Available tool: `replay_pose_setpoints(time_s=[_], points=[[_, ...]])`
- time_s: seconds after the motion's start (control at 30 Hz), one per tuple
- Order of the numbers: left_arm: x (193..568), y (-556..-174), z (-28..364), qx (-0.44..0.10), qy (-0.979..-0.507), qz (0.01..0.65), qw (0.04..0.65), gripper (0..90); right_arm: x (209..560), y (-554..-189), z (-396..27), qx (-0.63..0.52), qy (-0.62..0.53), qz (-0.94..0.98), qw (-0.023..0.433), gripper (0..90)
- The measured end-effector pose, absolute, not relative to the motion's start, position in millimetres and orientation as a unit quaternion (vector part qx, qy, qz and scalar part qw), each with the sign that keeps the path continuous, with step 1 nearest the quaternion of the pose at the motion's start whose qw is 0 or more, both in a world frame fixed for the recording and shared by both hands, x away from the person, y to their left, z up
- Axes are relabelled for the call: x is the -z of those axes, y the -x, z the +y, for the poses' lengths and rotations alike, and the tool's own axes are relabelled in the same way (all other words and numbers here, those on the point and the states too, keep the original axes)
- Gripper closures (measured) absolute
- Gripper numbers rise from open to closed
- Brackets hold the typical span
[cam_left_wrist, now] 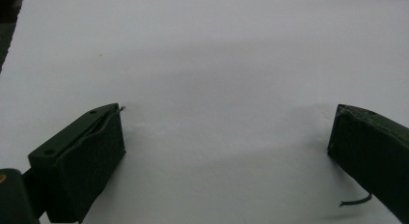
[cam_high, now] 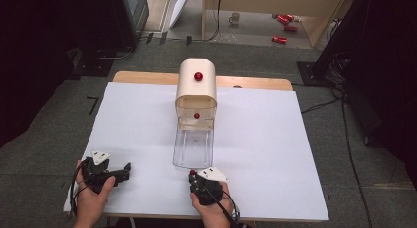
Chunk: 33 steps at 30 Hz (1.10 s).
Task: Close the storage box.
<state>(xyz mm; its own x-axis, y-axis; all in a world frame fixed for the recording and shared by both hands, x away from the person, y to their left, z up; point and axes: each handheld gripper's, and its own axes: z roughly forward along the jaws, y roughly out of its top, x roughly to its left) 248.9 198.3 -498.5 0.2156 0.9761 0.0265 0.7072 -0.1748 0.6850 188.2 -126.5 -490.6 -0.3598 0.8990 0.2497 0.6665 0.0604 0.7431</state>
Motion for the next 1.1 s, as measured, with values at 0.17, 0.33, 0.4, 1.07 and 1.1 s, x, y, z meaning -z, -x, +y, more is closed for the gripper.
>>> replay_pose_setpoints(time_s=[0.17,0.33,0.4,1.07,1.1], points=[[498.5,-248.9,198.3,-0.240,-0.728,0.578,0.280,0.0,484.8,-189.0,-125.6,-0.417,-0.541,0.716,0.145,76.2],[498.5,-249.0,198.3,-0.240,-0.728,0.578,0.279,0.0,476.0,-190.5,-125.9,-0.424,-0.537,0.712,0.154,76.2],[498.5,-249.0,198.3,-0.240,-0.728,0.578,0.280,0.0,468.7,-193.4,-126.4,-0.429,-0.535,0.710,0.160,76.1],[498.5,-249.0,198.3,-0.240,-0.728,0.578,0.280,0.0,454.9,-231.2,-134.5,-0.426,-0.540,0.702,0.185,76.2],[498.5,-249.0,198.4,-0.240,-0.728,0.578,0.279,0.0,454.9,-234.2,-134.5,-0.427,-0.540,0.702,0.186,76.2]])
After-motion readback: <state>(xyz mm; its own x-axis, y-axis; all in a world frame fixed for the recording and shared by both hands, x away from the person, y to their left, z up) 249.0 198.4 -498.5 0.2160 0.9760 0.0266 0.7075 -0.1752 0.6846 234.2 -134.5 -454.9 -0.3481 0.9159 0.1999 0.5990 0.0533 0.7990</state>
